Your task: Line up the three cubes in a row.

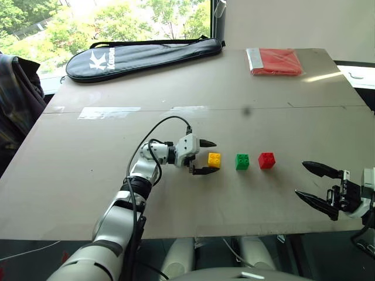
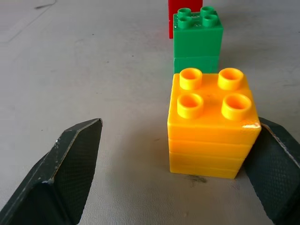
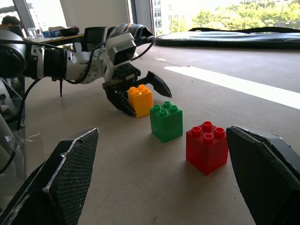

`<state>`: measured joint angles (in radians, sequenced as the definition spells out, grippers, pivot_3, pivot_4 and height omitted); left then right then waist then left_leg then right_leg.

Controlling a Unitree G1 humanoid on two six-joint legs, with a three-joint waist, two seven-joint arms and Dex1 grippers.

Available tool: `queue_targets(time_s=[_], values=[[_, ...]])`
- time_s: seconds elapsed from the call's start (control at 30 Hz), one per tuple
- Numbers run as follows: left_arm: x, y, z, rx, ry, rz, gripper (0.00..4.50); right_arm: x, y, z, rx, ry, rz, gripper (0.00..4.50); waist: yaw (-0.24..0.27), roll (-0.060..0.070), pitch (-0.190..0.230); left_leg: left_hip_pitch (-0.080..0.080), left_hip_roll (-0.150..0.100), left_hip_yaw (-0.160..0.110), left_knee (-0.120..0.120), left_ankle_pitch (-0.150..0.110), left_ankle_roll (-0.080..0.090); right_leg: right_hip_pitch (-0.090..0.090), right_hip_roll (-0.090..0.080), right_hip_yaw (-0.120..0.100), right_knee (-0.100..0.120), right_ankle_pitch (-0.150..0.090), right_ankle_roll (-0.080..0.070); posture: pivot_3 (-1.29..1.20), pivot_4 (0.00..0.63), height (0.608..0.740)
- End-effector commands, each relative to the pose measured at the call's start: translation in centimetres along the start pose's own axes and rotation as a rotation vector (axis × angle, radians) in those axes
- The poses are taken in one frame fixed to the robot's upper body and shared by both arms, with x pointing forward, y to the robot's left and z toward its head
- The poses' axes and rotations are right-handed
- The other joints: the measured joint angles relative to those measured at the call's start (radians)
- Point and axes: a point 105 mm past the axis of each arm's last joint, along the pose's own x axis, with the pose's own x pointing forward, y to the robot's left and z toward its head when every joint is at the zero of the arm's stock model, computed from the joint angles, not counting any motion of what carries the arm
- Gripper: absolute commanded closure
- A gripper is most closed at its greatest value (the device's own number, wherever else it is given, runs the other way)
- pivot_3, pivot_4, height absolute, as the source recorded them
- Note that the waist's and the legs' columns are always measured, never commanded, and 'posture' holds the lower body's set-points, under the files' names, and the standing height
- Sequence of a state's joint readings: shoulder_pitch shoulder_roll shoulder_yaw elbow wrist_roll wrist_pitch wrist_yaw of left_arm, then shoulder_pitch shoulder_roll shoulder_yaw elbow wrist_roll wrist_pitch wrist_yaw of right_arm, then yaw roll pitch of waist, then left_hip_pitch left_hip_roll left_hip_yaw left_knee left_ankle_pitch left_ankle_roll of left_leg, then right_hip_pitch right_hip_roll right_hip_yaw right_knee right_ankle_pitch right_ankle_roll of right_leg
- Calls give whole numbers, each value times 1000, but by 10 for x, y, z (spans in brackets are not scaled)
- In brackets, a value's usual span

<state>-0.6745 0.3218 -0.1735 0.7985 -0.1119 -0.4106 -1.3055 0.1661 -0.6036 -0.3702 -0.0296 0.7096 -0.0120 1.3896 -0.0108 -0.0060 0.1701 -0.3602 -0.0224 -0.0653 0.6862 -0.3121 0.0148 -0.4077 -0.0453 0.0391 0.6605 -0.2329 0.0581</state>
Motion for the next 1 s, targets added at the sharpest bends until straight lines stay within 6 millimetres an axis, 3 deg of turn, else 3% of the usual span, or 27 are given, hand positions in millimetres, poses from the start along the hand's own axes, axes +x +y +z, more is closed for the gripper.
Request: queue_targets(time_s=[0.03,0.43,0.6,0.73,0.87,1.0], values=[[3,-9,-3,-26,-10,-14,23,1,0,7,-43,-8,19,0,0,0,0,0,0,0,0,0,0,0,0,0,0,0,0,0,150,740],[-25,-7,24,-12,-92,12,23,-1,3,6,-34,5,25,0,-4,0,0,-1,2,0,0,0,0,-1,0,0,0,0,0,0,150,740],[-55,-11,59,11,-194,56,23,-2,4,4,-24,11,24,0,-3,0,0,-1,4,0,0,0,0,-2,0,1,-1,0,0,0,150,740],[-78,-37,48,-84,-107,125,23,-4,3,-1,-10,17,6,0,-10,1,0,-1,6,2,-2,0,0,-2,0,2,-2,0,0,0,150,740],[-101,-60,28,-219,1,320,23,-14,-2,-14,16,48,-88,0,-3,1,0,-1,8,2,-3,0,0,-3,-1,2,-3,0,-1,0,150,740],[-107,-86,22,-301,62,455,23,-25,-7,-29,9,110,-147,0,6,1,0,-2,7,1,-3,0,0,-2,-4,1,-4,0,-1,0,150,740]])
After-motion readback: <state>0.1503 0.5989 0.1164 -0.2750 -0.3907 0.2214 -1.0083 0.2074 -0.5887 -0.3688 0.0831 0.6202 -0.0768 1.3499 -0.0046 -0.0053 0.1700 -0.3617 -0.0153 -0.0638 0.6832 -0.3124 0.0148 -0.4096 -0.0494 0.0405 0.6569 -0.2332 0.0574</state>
